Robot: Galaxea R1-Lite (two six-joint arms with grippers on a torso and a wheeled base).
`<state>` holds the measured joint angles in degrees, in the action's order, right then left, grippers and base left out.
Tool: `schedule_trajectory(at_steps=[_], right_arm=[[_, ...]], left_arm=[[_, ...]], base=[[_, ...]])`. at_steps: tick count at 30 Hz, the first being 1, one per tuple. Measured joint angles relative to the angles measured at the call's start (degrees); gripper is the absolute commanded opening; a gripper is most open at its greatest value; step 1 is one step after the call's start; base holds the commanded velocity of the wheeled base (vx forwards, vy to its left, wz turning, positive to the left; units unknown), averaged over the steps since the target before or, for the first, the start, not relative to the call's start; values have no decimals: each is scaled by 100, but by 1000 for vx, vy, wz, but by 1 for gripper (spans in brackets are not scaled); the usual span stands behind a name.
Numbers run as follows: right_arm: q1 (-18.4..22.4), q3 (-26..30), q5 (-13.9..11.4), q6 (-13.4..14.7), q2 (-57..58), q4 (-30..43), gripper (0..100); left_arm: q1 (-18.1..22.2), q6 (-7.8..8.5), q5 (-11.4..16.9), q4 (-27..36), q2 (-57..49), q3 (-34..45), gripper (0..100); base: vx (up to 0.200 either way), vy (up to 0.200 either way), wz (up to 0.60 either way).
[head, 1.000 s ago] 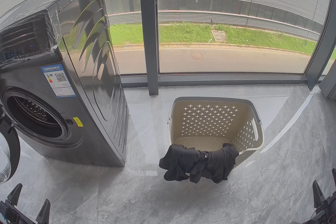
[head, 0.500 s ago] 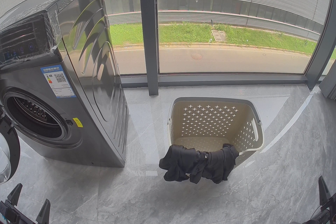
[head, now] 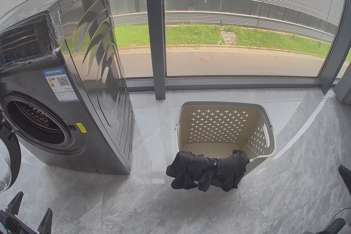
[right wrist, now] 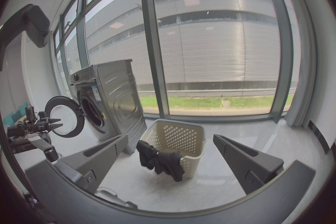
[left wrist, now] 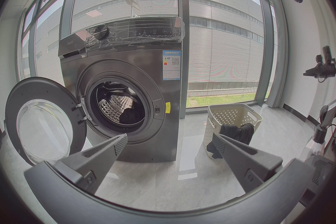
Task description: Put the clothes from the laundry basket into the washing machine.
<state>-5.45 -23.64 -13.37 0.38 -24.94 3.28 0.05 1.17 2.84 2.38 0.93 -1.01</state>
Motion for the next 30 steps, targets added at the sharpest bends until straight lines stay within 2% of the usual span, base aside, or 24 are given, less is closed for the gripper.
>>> schedule_trajectory(at_steps=[4, 10, 15, 19, 30], right_arm=[[-260, -87, -178, 17, -934, -374, 100], [-1075, -150, -190, 468, -2298, -1173, 100], [-1558, -144, 119, 692, -3445, -1918, 100], [-1776, -87, 424, 788, -4426, -2744, 100], [-1927, -26, 1045, 853, -6780, -4726, 100]], left_arm=[[0, 2, -2, 0, 0, 0, 100], [2, 6, -2, 0, 0, 0, 100], [0, 16, -2, 0, 0, 0, 100], [0, 17, -2, -2, 0, 0, 100], [5, 13, 0, 0, 0, 0, 100]], base=[[0, 0, 0], [0, 0, 0], [0, 0, 0], [0, 0, 0], [0, 0, 0]])
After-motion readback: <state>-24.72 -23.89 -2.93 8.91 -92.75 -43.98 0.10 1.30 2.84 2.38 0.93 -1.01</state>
